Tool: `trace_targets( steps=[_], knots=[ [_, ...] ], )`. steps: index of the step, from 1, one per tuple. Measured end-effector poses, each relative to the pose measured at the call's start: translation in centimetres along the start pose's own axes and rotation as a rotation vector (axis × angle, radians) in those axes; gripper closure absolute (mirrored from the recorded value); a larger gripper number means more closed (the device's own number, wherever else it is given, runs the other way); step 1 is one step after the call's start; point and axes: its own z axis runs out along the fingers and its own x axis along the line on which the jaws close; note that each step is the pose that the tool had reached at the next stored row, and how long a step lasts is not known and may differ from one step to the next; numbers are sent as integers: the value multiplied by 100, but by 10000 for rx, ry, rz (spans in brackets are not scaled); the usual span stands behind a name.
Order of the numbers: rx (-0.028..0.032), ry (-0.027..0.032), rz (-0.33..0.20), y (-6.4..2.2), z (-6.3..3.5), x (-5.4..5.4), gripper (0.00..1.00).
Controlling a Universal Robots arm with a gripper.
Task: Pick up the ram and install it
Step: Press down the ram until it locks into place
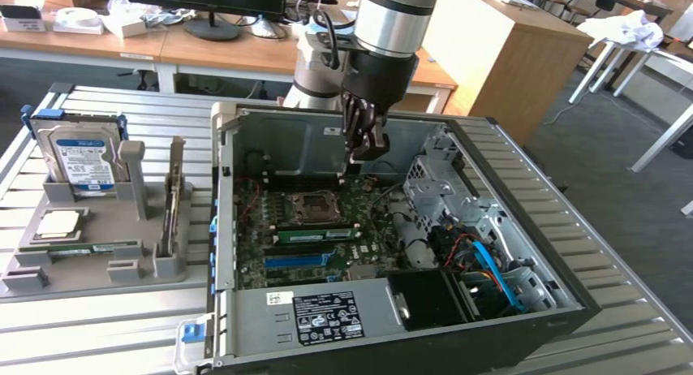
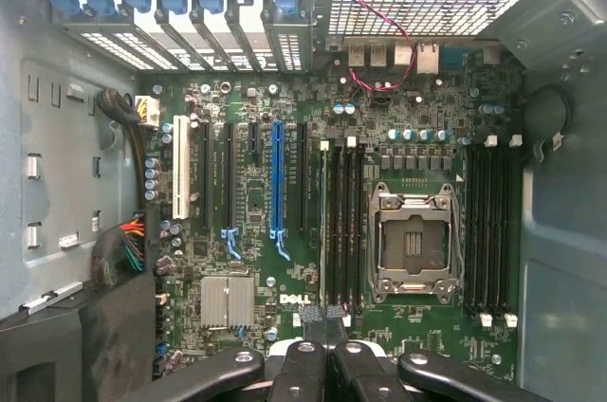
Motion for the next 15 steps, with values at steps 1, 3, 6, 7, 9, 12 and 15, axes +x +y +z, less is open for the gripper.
trace_targets(
  steps=[1,3,6,7,9,12,15],
  knots=[
    [0,0,5,0,0,0,90],
    [-4,0,125,3,0,0,90],
    [-15,3,516,5,1,0,90],
    [-19,3,662,6,1,0,90],
    [-27,5,969,7,2,0,90],
    [-39,7,1397,9,3,0,90],
    [-51,9,1807,13,5,0,90]
  ],
)
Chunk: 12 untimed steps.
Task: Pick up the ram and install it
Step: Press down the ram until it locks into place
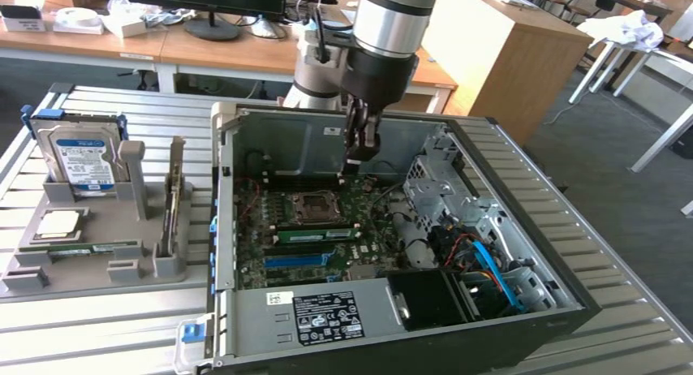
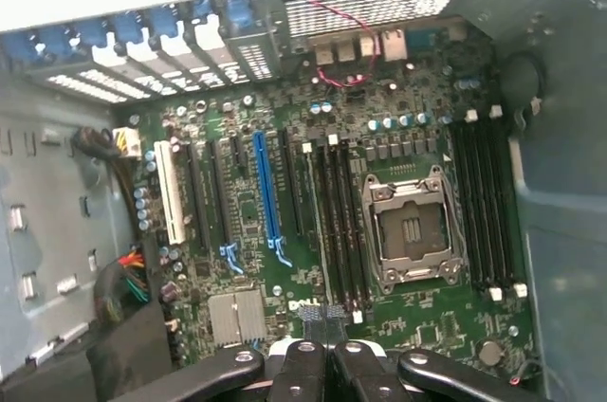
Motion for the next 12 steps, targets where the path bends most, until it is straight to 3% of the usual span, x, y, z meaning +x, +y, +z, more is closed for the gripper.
trace_targets(
  steps=[1,4,12],
  knots=[
    [-10,2,352,3,1,1,90],
    [-65,12,2302,18,8,3,90],
    [-99,19,3522,22,12,4,90]
  ],
)
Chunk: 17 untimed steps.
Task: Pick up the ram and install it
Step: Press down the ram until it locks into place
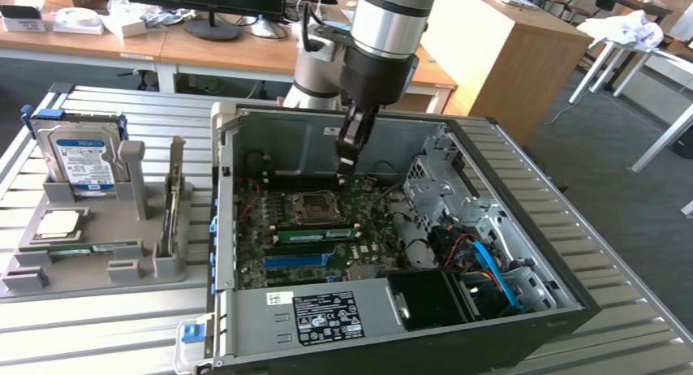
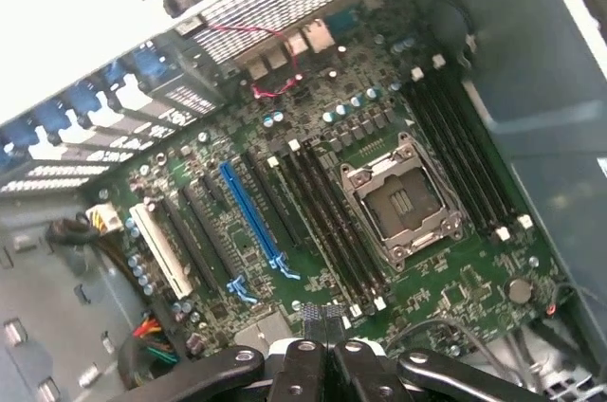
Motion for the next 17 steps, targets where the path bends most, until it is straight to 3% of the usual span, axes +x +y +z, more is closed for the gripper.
trace_targets(
  steps=[17],
  knots=[
    [-79,15,2809,0,8,0,90]
  ],
)
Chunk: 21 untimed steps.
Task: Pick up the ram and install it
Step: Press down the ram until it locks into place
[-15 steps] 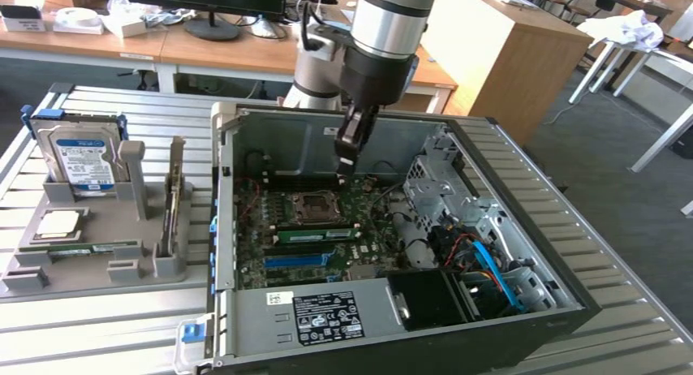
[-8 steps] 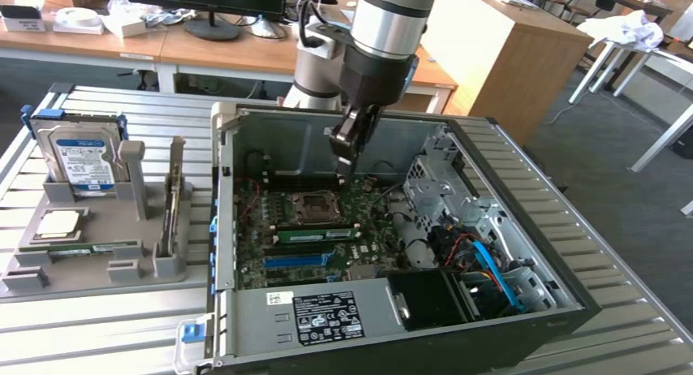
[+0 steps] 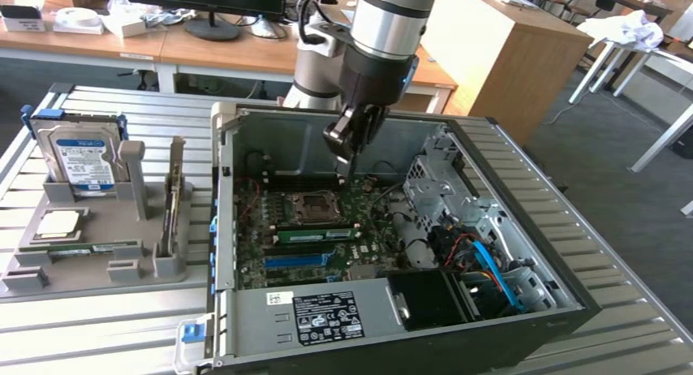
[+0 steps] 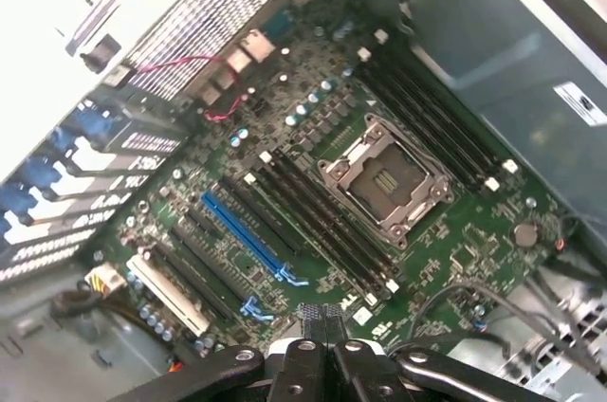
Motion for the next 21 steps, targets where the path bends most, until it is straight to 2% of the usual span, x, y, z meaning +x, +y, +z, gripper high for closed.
trace_targets(
  steps=[21],
  knots=[
    [-100,18,3530,0,10,0,90]
  ],
)
